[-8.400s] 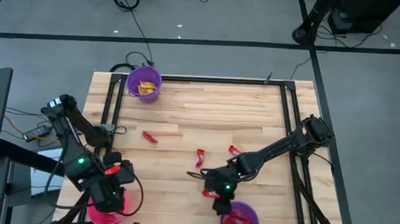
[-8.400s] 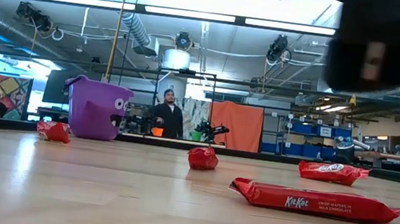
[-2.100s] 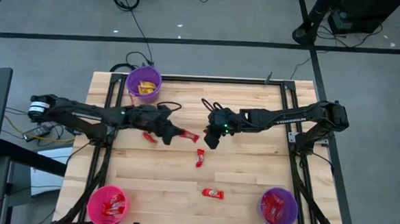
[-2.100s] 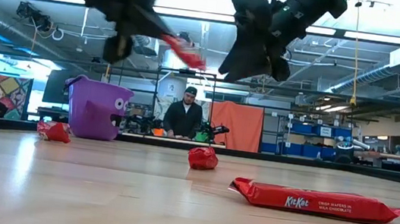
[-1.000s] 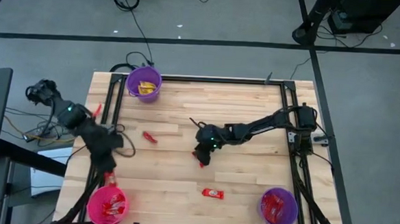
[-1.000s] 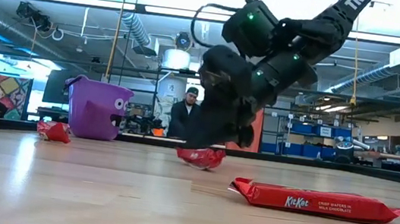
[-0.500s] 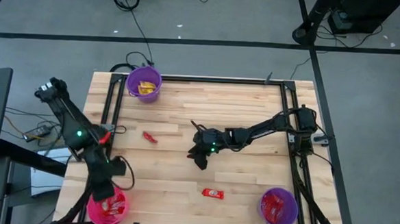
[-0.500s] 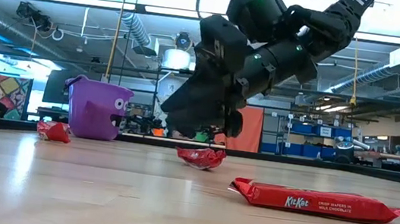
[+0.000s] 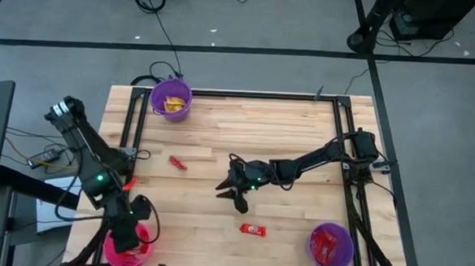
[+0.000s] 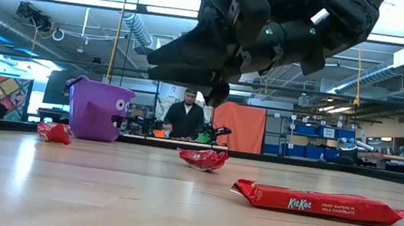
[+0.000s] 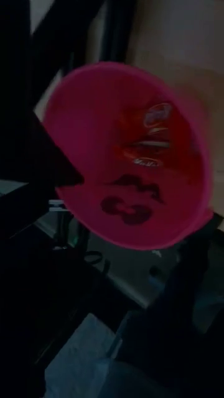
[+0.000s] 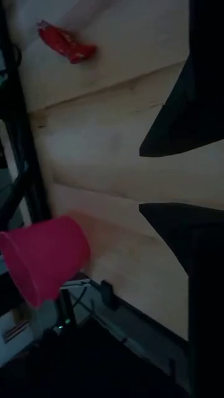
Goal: Sort candy by brand, put in halloween buckets
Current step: Put the red chocolate into the pink bucket
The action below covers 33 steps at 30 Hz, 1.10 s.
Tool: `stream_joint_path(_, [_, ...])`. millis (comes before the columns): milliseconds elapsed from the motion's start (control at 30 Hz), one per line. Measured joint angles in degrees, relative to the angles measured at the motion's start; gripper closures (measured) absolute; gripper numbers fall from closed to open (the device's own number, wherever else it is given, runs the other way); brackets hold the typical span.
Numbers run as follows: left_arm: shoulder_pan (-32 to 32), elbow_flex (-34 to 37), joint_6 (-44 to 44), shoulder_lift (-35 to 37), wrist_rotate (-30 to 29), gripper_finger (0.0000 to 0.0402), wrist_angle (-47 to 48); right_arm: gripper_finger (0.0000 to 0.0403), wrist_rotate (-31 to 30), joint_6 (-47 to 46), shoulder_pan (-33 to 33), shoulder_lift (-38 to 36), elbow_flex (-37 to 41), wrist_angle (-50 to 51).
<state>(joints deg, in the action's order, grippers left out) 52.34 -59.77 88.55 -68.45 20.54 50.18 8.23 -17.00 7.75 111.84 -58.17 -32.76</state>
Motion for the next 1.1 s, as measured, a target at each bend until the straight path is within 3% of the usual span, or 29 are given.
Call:
stream_joint_path(200, [-1.09, 0.02, 0.64, 0.93, 2.65, 0.0196, 4.04, 0.0259, 2.17, 1.39, -0.54, 2.89, -4.23, -3.52])
stream_joint_path(367, [-4.85, -0.01, 0.72, 1.21, 1.7, 0.0195, 3.28, 0.0243, 4.77, 4.95, -0.73, 10.29, -14.59, -1.54])
stream_joint_path(500, [-7.36, -1.37, 2.79, 1.26, -0.33, 0.0195, 3.32, 0.0219, 1.82, 6.55, -1.13, 16.33, -23.64, 3.09])
stream_joint_path(667, [-8.09, -6.65, 1.09, 1.81, -11.36, 0.0195, 3.58, 0.0184, -7.36, 1.66, -2.86, 22.09, -32.06, 14.17])
stream_joint_path(800, [-9.69, -12.65, -2.02, 2.48, -22.72, 0.0195, 6.83, 0.0172, -5.2, 2.98, -5.15, 27.0, -39.14, 25.78])
stream_joint_path(900, [-10.73, -16.63, -2.41, 2.5, -27.89, 0.0195, 11.77, 0.0171, -4.43, 6.54, -6.41, 29.35, -42.16, 27.66])
stream_joint_path(1100, [-11.09, -18.82, -2.4, 2.47, -32.59, 0.0195, 14.42, 0.0171, -8.88, 12.01, -8.37, 29.72, -43.25, 23.13])
